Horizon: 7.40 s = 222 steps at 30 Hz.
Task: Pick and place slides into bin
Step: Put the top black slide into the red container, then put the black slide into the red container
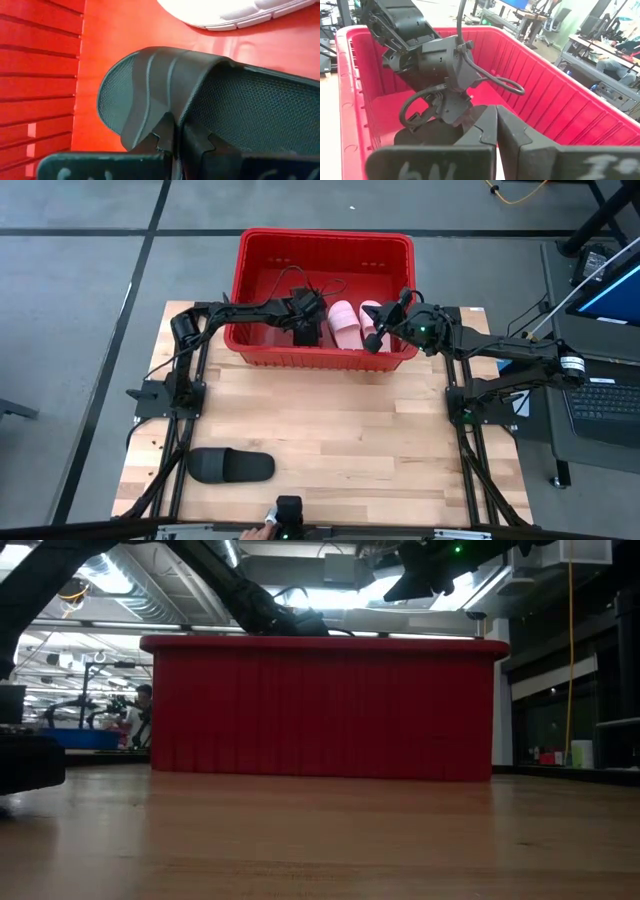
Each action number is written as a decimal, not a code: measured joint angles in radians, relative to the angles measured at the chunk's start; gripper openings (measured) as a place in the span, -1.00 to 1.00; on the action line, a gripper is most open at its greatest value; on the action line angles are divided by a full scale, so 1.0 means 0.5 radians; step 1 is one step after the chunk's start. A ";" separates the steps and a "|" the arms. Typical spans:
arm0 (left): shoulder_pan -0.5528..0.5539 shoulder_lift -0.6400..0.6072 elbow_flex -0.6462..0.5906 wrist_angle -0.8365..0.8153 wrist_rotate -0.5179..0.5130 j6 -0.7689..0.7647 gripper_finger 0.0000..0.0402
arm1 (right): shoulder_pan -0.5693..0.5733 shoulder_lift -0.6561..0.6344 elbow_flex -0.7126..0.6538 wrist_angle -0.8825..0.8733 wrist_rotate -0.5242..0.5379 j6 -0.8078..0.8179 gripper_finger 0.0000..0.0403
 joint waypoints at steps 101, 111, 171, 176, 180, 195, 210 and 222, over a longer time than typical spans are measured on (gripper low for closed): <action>0.040 -0.542 0.005 -0.381 0.754 0.222 -0.27 | 0.000 0.000 -0.001 -0.015 -0.156 0.055 -0.96; -0.036 -1.014 0.005 -0.350 0.756 0.135 -0.40 | 0.000 0.000 -0.001 -0.015 -0.158 0.033 -0.96; -2.179 -1.134 0.006 -0.644 -0.185 -2.228 -0.99 | 1.276 -0.133 -0.089 -0.335 -0.389 0.157 -0.96; -2.306 -1.134 0.006 -0.789 -0.223 -2.687 -0.99 | 1.276 -0.124 -0.091 -0.330 -0.389 0.157 -0.96; -2.375 -1.134 0.006 -1.003 -0.192 -3.211 -0.99 | 1.276 -0.124 -0.091 -0.328 -0.389 0.156 -0.96; -2.454 -0.991 0.006 -1.317 0.965 -4.693 -0.99 | 1.214 -0.124 -0.091 -0.346 -0.391 0.054 -0.96; -2.460 -0.520 0.755 -1.695 0.963 -4.705 -0.99 | 1.018 -0.124 -0.091 -0.346 -0.391 0.043 -0.96; -2.499 -0.140 1.196 -2.310 0.979 -4.935 -0.99 | 0.978 -0.124 -0.091 -0.347 -0.394 0.039 -0.96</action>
